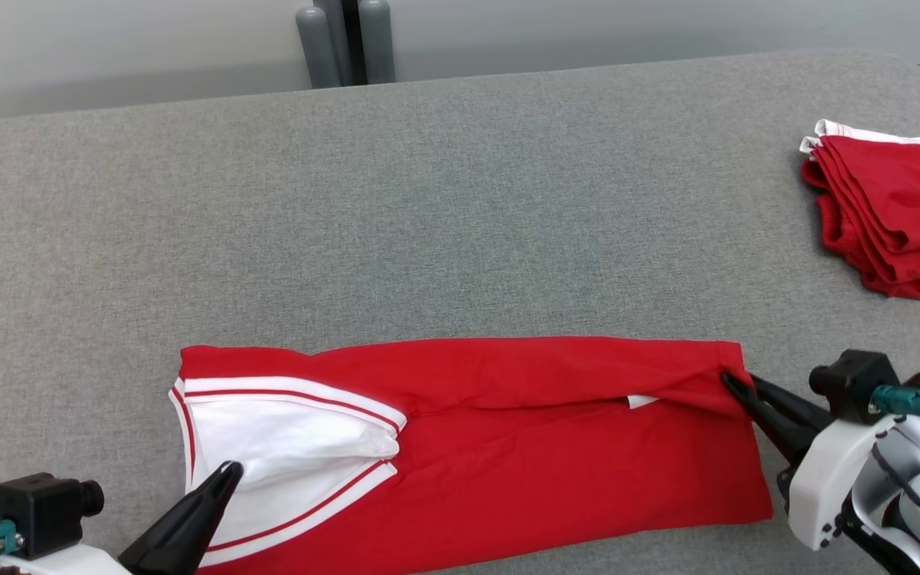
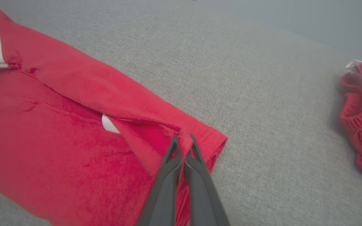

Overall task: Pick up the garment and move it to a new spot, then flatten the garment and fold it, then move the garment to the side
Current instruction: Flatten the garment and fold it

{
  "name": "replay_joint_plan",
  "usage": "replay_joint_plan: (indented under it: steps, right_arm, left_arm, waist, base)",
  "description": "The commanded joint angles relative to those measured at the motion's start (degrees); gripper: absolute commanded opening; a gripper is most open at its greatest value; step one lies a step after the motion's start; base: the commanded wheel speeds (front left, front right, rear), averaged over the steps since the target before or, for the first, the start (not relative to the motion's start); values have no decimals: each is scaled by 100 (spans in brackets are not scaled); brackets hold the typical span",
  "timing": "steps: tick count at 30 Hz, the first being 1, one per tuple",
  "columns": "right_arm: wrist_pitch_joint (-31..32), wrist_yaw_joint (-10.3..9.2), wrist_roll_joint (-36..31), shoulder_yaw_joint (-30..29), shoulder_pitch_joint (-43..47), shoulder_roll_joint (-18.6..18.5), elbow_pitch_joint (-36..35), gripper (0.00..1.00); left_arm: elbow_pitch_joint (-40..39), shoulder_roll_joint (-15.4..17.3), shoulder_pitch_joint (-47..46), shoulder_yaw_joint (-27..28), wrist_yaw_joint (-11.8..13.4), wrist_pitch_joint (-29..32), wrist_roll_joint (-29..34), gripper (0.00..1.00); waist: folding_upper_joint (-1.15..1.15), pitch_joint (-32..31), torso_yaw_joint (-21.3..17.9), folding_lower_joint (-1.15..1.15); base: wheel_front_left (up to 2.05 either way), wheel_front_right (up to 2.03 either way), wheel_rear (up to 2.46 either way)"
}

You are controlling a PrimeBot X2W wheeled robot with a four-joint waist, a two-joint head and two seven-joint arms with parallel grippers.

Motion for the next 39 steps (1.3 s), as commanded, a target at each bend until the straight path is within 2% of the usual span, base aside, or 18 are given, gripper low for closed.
replay_joint_plan:
  steps: [1,13,14,16,17,18,19,20,23,33,39]
  right_arm:
    - [-42,-1,-90,-52,122,22,-7,0]
    - [-158,-1,-652,-53,419,131,158,0]
    - [-189,-1,-690,-51,419,144,188,11]
    - [-247,-1,-712,-47,476,185,258,42]
    - [-301,-1,-703,-69,496,204,286,49]
    - [-366,-1,-706,-81,506,215,290,93]
    - [-426,-1,-704,-77,528,225,284,100]
    - [-497,-1,-712,-82,555,220,285,100]
    - [-637,-1,-711,-70,678,193,270,100]
    - [-814,-1,-328,-232,1260,-32,24,100]
    - [-746,-1,-145,-643,1365,116,6,100]
  left_arm:
    - [62,-19,54,8,-28,-55,-32,0]
    - [664,-62,338,-15,-54,-133,-152,0]
    - [711,-47,354,-57,-78,-113,-125,0]
    - [811,-49,390,-123,-96,-99,-73,0]
    - [859,-64,414,-163,-113,-88,-68,12]
    - [906,-74,423,-193,-144,-107,-55,36]
    - [939,-68,428,-246,-190,-109,-30,67]
    - [980,-90,456,-294,-217,-89,-60,100]
    - [1015,-127,541,-388,-300,-61,-124,100]
    - [892,-351,424,119,13,-892,77,100]
    - [886,-563,84,140,123,-1244,303,100]
  waist:
    - [0,-7,-16,-1]
    - [0,-109,-110,-1]
    - [0,-119,-113,-1]
    - [0,-146,-118,-1]
    - [0,-158,-121,-1]
    - [0,-171,-123,-1]
    - [0,-184,-126,-1]
    - [0,-203,-131,-1]
    - [0,-248,-152,-1]
    - [0,-389,-288,-1]
    - [0,-465,-362,-1]
  base:
    - [0,0,0]
    - [0,0,0]
    - [0,0,0]
    - [0,0,0]
    - [0,0,0]
    - [0,0,0]
    - [0,0,0]
    - [0,0,0]
    - [0,0,0]
    - [0,0,0]
    - [0,0,0]
